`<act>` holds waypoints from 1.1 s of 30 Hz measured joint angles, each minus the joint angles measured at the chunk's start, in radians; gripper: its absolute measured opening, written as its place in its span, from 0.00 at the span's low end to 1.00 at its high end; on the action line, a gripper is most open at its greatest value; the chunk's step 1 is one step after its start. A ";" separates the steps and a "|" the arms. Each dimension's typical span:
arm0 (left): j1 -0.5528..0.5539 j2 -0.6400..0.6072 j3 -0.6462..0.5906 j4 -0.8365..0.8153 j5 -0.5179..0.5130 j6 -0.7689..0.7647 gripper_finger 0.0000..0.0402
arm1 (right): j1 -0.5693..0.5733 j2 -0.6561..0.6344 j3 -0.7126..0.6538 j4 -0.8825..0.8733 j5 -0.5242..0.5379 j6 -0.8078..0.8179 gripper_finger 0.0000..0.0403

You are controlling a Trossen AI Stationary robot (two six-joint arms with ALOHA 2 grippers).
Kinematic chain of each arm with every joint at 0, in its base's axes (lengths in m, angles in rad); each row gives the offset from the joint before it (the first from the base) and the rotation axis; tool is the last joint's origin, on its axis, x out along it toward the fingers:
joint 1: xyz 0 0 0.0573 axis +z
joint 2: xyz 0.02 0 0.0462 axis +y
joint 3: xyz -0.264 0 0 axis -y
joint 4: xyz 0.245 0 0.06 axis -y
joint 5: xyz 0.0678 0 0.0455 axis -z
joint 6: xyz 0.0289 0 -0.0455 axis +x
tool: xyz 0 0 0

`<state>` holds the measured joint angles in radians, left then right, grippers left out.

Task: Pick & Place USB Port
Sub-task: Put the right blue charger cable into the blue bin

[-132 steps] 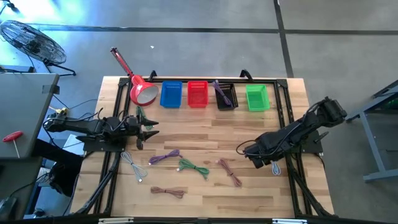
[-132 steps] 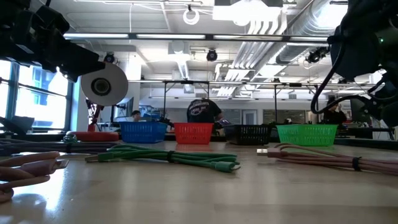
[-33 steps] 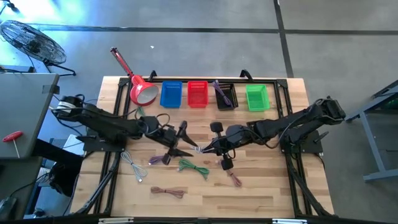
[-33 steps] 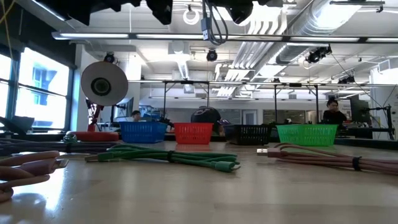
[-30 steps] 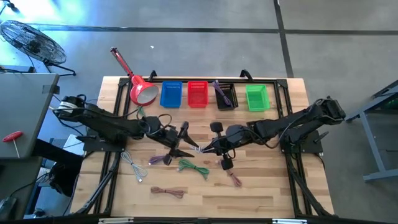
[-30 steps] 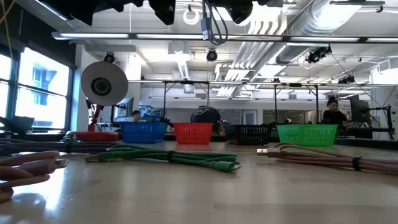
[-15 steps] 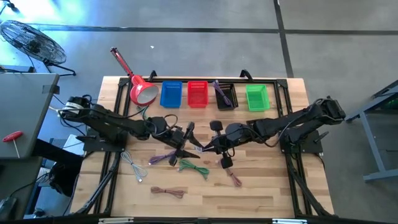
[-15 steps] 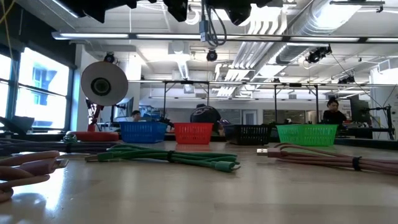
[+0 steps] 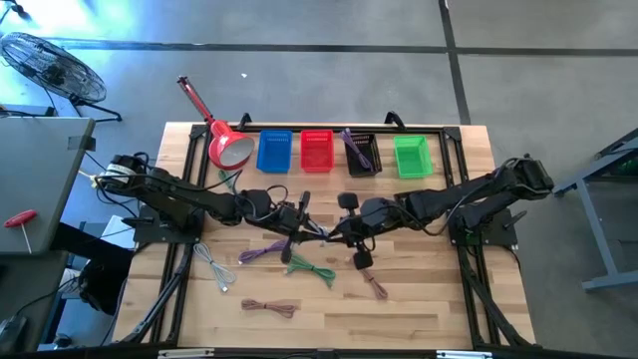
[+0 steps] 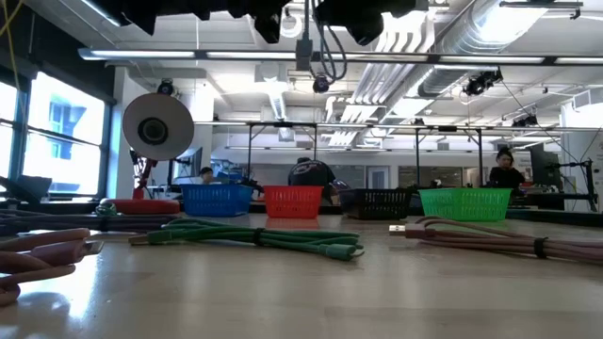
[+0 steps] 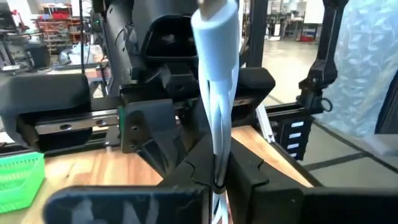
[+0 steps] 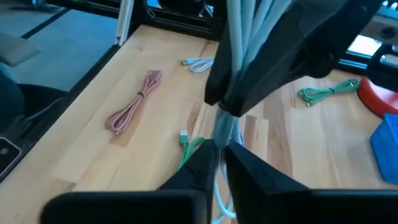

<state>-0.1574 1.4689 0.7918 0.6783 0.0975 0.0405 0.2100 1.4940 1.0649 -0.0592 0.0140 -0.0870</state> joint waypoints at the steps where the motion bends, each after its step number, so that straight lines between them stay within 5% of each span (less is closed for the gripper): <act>1: 0.000 0.000 0.000 -0.016 -0.002 0.004 0.02 | 0.000 0.000 0.000 0.002 0.012 0.000 0.13; 9: 0.000 -0.067 -0.002 -0.188 -0.183 0.013 0.02 | 0.000 -0.002 0.002 -0.040 0.017 0.096 0.37; 19: 0.028 -0.254 -0.002 -0.540 -0.846 0.095 0.02 | 0.000 -0.002 0.002 -0.095 0.059 0.114 0.42; 21: 0.072 -0.288 -0.002 -0.582 -0.913 0.093 0.02 | 0.000 -0.002 0.001 -0.101 0.064 0.114 0.41; 33: 0.545 -0.311 -0.001 -0.623 -0.607 -0.142 0.02 | 0.000 -0.002 0.001 -0.126 0.066 0.114 0.36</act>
<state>0.3874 1.1584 0.7906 0.0556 -0.5095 -0.1011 0.2100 1.4921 1.0657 -0.1854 0.0795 0.0265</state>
